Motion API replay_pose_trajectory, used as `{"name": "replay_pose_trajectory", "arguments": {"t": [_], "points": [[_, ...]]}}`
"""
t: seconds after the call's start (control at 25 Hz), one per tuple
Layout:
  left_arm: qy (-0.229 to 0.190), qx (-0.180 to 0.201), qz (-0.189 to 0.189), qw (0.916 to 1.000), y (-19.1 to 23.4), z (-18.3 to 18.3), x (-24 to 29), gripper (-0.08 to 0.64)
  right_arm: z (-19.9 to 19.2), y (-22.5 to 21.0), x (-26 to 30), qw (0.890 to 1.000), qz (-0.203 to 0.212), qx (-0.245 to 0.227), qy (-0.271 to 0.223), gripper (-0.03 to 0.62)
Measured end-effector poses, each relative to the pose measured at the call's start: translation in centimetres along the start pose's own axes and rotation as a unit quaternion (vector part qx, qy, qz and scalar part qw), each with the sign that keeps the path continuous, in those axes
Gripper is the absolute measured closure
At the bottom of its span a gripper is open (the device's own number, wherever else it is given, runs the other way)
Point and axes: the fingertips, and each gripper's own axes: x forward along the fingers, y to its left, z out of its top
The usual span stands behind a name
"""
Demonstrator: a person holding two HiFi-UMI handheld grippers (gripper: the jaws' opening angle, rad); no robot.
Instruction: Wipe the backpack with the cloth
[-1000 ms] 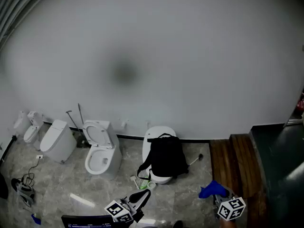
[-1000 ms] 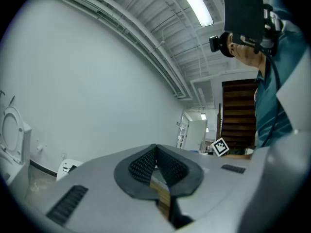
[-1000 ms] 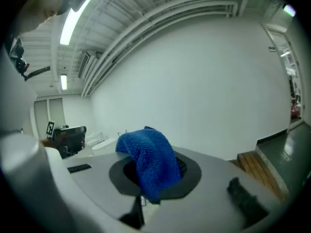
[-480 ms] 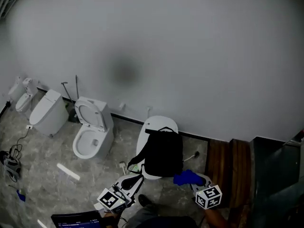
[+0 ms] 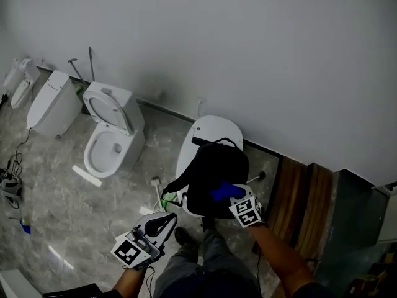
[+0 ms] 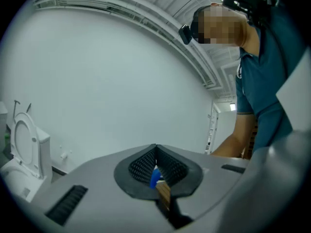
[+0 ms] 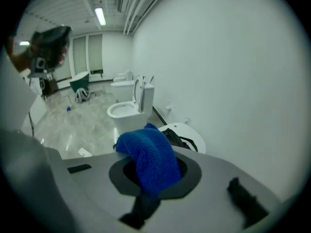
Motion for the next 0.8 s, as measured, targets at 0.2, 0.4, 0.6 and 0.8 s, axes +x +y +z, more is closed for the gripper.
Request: {"name": "replay_pose_trajectory", "arguments": {"t": [0.2,0.4,0.6,0.8], "points": [[0.023,-0.055,0.084,0.9947,4.3,-4.4,0.1,0.555,-0.9,-9.9,14.9,0.989,-0.048,-0.102,0.091,0.569],[0.026,-0.101,0.144,0.984,7.7,-8.8,0.6,0.555,-2.5,-9.1,24.6,0.97,-0.037,-0.185,0.151,0.569],[0.01,-0.134,0.175,0.9753,9.4,-10.5,0.7,0.555,0.5,-2.6,21.7,0.975,-0.052,-0.209,0.047,0.571],[-0.004,-0.141,0.193,0.9711,10.5,-10.8,0.3,0.555,0.5,8.9,19.9,0.906,0.098,-0.412,-0.009,0.571]]}}
